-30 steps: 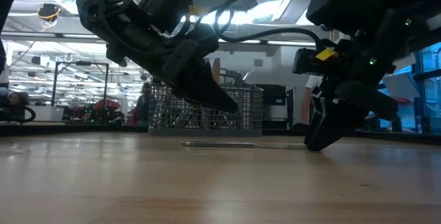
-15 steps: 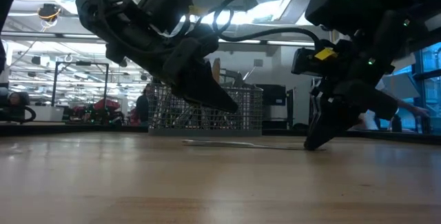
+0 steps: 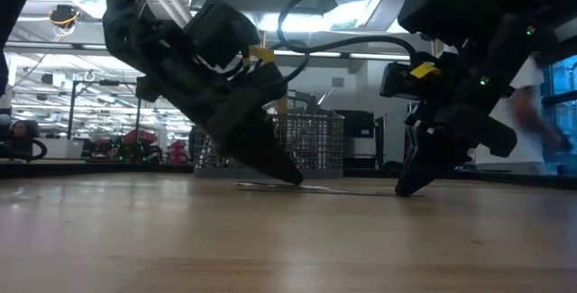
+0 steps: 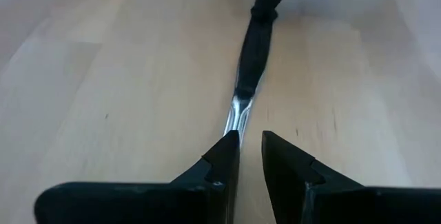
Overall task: Sort silverware
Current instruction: Put the silver knife into the silverware rack
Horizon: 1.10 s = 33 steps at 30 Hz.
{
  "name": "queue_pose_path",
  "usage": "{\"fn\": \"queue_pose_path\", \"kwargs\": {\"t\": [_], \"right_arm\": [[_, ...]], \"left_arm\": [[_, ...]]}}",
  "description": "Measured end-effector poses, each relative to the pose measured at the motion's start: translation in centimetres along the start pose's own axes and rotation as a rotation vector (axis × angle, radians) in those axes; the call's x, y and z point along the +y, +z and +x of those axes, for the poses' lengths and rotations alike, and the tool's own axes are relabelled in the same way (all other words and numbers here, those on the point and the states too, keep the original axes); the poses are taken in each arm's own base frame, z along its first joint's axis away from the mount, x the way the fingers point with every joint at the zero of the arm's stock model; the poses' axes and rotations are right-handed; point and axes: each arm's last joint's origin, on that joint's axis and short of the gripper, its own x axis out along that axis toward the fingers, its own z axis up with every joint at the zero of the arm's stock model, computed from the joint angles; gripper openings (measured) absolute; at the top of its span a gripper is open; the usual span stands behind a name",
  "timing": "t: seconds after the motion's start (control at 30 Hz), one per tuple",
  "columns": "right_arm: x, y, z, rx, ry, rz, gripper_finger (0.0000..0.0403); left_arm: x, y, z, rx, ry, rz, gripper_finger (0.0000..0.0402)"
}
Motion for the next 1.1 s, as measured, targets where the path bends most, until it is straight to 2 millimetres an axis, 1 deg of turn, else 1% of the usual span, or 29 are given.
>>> {"fn": "queue_pose_path", "kwargs": {"t": [0.17, 0.23, 0.37, 0.47, 0.57, 0.67, 0.73, 0.83, 0.93, 1.0, 1.1], "right_arm": [[0.1, 0.1, 0.0, -0.008, 0.01, 0.003, 0.0008], [0.1, 0.2, 0.0, -0.019, 0.015, 0.007, 0.0005], [0.1, 0.2, 0.0, -0.021, 0.017, 0.008, 0.0005], [0.1, 0.2, 0.0, -0.021, 0.017, 0.008, 0.0009], [0.1, 0.2, 0.0, -0.022, 0.016, 0.008, 0.0009], [0.1, 0.2, 0.0, -0.022, 0.016, 0.008, 0.0004], [0.1, 0.2, 0.0, -0.023, 0.015, 0.008, 0.0003], [0.1, 0.2, 0.0, -0.023, 0.015, 0.008, 0.0006], [0.1, 0.3, 0.0, -0.026, 0.015, 0.009, 0.0014], [0.2, 0.3, 0.0, -0.031, 0.015, 0.01, 0.0017], [0.2, 0.4, 0.0, -0.039, 0.019, 0.013, 0.002]], "left_arm": [[0.3, 0.0, 0.0, -0.01, 0.057, 0.018, 0.0063], [0.7, 0.1, 0.1, -0.012, 0.084, 0.01, 0.0078], [1.1, 0.1, 0.1, -0.006, 0.095, 0.003, 0.0123], [1.0, 0.1, 0.1, -0.003, 0.057, 0.01, 0.0152], [0.5, 0.0, 0.1, 0.005, -0.008, 0.017, 0.0164], [0.1, -0.1, 0.1, 0.017, -0.024, 0.062, 0.0166], [0.2, -0.4, 0.1, 0.046, -0.001, 0.09, 0.0166], [0.6, -0.7, 0.0, 0.096, 0.042, 0.073, 0.0166], [0.8, -1.0, -0.1, 0.138, 0.045, 0.066, 0.0165], [0.8, -1.1, -0.1, 0.148, 0.044, 0.084, 0.0154], [0.8, -1.2, -0.1, 0.153, 0.041, 0.097, 0.0118]]}}
